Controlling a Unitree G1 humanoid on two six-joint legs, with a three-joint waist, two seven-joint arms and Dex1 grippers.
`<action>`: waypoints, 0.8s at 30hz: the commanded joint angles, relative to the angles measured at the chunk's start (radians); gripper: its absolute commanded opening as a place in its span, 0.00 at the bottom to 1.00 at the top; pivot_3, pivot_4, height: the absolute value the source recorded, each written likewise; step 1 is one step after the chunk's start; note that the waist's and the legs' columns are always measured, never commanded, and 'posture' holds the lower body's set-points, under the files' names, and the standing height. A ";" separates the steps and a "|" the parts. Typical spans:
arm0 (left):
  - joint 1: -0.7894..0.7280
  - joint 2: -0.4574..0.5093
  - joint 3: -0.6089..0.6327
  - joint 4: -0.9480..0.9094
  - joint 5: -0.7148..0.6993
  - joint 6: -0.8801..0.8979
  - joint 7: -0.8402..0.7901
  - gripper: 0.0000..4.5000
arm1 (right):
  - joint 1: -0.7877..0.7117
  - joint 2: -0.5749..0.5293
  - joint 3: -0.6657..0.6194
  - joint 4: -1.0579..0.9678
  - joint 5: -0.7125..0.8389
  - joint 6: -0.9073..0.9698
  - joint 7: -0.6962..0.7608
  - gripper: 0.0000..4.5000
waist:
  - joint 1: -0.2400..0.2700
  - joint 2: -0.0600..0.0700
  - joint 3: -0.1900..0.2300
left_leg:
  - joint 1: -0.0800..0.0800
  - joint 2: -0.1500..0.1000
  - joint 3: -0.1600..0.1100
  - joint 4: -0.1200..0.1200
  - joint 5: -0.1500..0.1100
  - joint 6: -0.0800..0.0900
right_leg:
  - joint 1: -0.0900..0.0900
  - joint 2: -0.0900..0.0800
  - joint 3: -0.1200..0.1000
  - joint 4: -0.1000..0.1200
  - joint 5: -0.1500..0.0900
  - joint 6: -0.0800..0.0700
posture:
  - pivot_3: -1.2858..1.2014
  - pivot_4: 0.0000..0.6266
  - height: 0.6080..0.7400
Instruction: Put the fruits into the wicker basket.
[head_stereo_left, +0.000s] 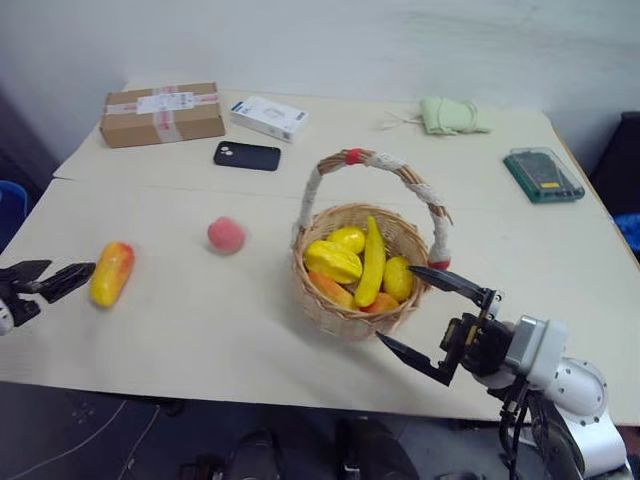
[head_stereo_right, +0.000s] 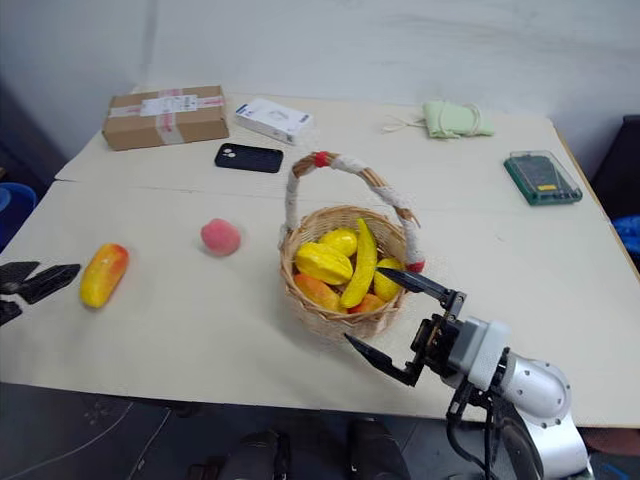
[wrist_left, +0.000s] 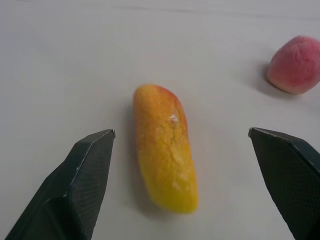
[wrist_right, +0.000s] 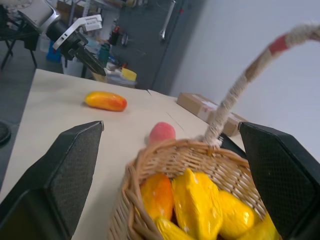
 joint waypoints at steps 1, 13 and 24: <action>-0.108 0.021 -0.149 0.156 0.158 -0.059 -0.002 1.00 | -0.002 -0.004 -0.010 -0.004 -0.007 -0.016 0.002 0.99 | -0.006 0.000 0.000 | 0.000 0.001 0.000 0.000 0.000 -0.001 | -0.001 0.002 0.000 0.001 0.000 0.000 | 0.52 0.24 1.00; -0.298 0.003 -0.280 0.380 0.279 -0.166 -0.236 0.51 | 0.060 -0.009 -0.085 -0.003 -0.050 -0.051 -0.028 1.00 | 0.004 -0.001 -0.001 | 0.000 0.007 0.001 0.006 0.001 -0.007 | -0.003 0.009 0.001 0.011 -0.003 -0.002 | 0.52 0.24 1.00; -0.287 0.014 -0.281 -0.078 0.053 -0.290 -0.802 0.39 | 0.156 0.012 -0.186 -0.029 -0.026 -0.059 -0.079 1.00 | 0.009 -0.001 0.000 | 0.000 0.005 0.000 0.006 0.001 -0.007 | -0.003 0.007 0.001 0.014 -0.005 -0.005 | 0.52 0.24 1.00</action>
